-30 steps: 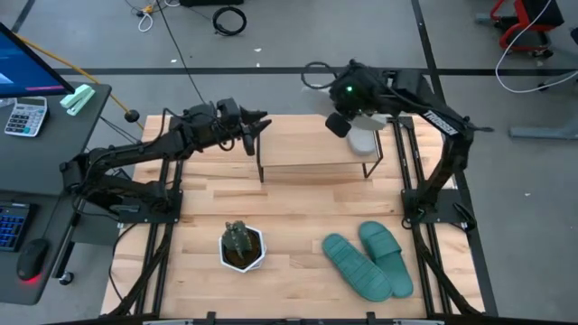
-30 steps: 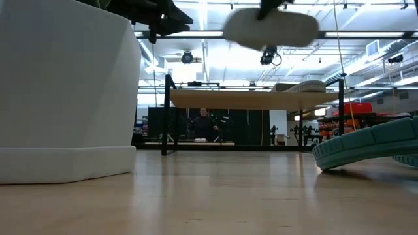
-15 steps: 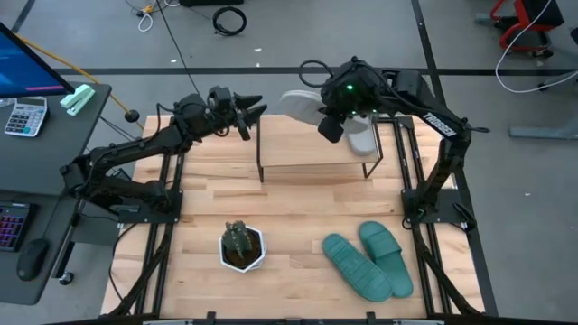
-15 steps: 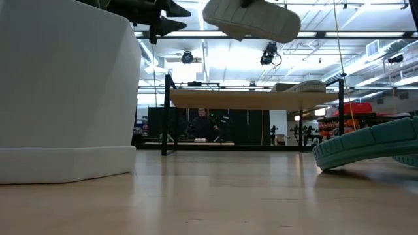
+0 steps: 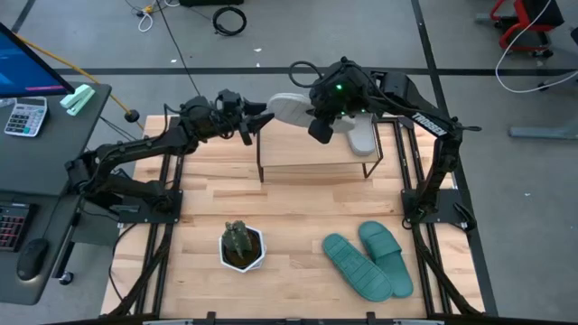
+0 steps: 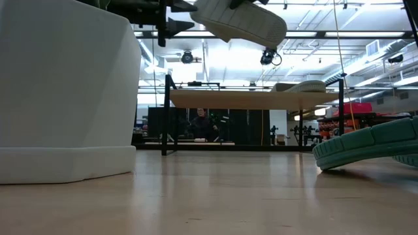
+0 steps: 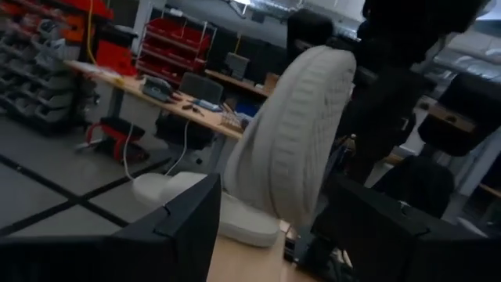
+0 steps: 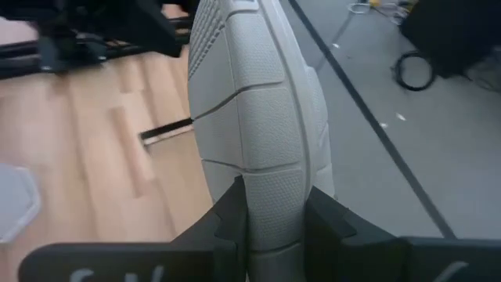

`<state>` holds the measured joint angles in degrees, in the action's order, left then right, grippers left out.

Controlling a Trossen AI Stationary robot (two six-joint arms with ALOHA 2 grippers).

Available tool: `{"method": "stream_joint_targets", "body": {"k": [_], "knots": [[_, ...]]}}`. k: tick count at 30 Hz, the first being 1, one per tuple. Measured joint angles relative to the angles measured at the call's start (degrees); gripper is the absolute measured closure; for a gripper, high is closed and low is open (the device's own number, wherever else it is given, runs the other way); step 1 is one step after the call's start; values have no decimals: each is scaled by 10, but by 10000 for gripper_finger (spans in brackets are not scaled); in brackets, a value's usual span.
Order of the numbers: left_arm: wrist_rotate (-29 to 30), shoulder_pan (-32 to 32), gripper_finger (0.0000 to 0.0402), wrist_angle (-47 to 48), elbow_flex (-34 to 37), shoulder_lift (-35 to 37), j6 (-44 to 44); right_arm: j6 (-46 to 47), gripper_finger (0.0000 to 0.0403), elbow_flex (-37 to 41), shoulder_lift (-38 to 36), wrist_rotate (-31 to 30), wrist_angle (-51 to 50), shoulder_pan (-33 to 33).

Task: Pick and place slides into the shelf
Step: Put the gray slide on the shelf

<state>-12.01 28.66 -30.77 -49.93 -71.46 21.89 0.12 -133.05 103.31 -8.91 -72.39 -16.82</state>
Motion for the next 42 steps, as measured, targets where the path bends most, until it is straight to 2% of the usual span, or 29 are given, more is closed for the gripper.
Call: {"method": "stream_joint_targets", "body": {"k": [6,14,28,35,38,42], "knots": [[-4,-9,166,-26,0,0,-5,-1,324,0,6,20,20,0],[-4,-9,195,-25,0,0,-6,2,324,0,7,40,37,1],[-10,-9,331,-34,0,1,-36,27,325,0,6,53,38,1],[-9,-9,351,-47,0,1,-88,18,321,0,4,56,41,1],[-11,-6,352,-50,0,1,-124,0,256,0,-5,58,36,1],[-49,20,352,-62,0,-1,-132,4,162,-7,-28,68,25,0]]}}
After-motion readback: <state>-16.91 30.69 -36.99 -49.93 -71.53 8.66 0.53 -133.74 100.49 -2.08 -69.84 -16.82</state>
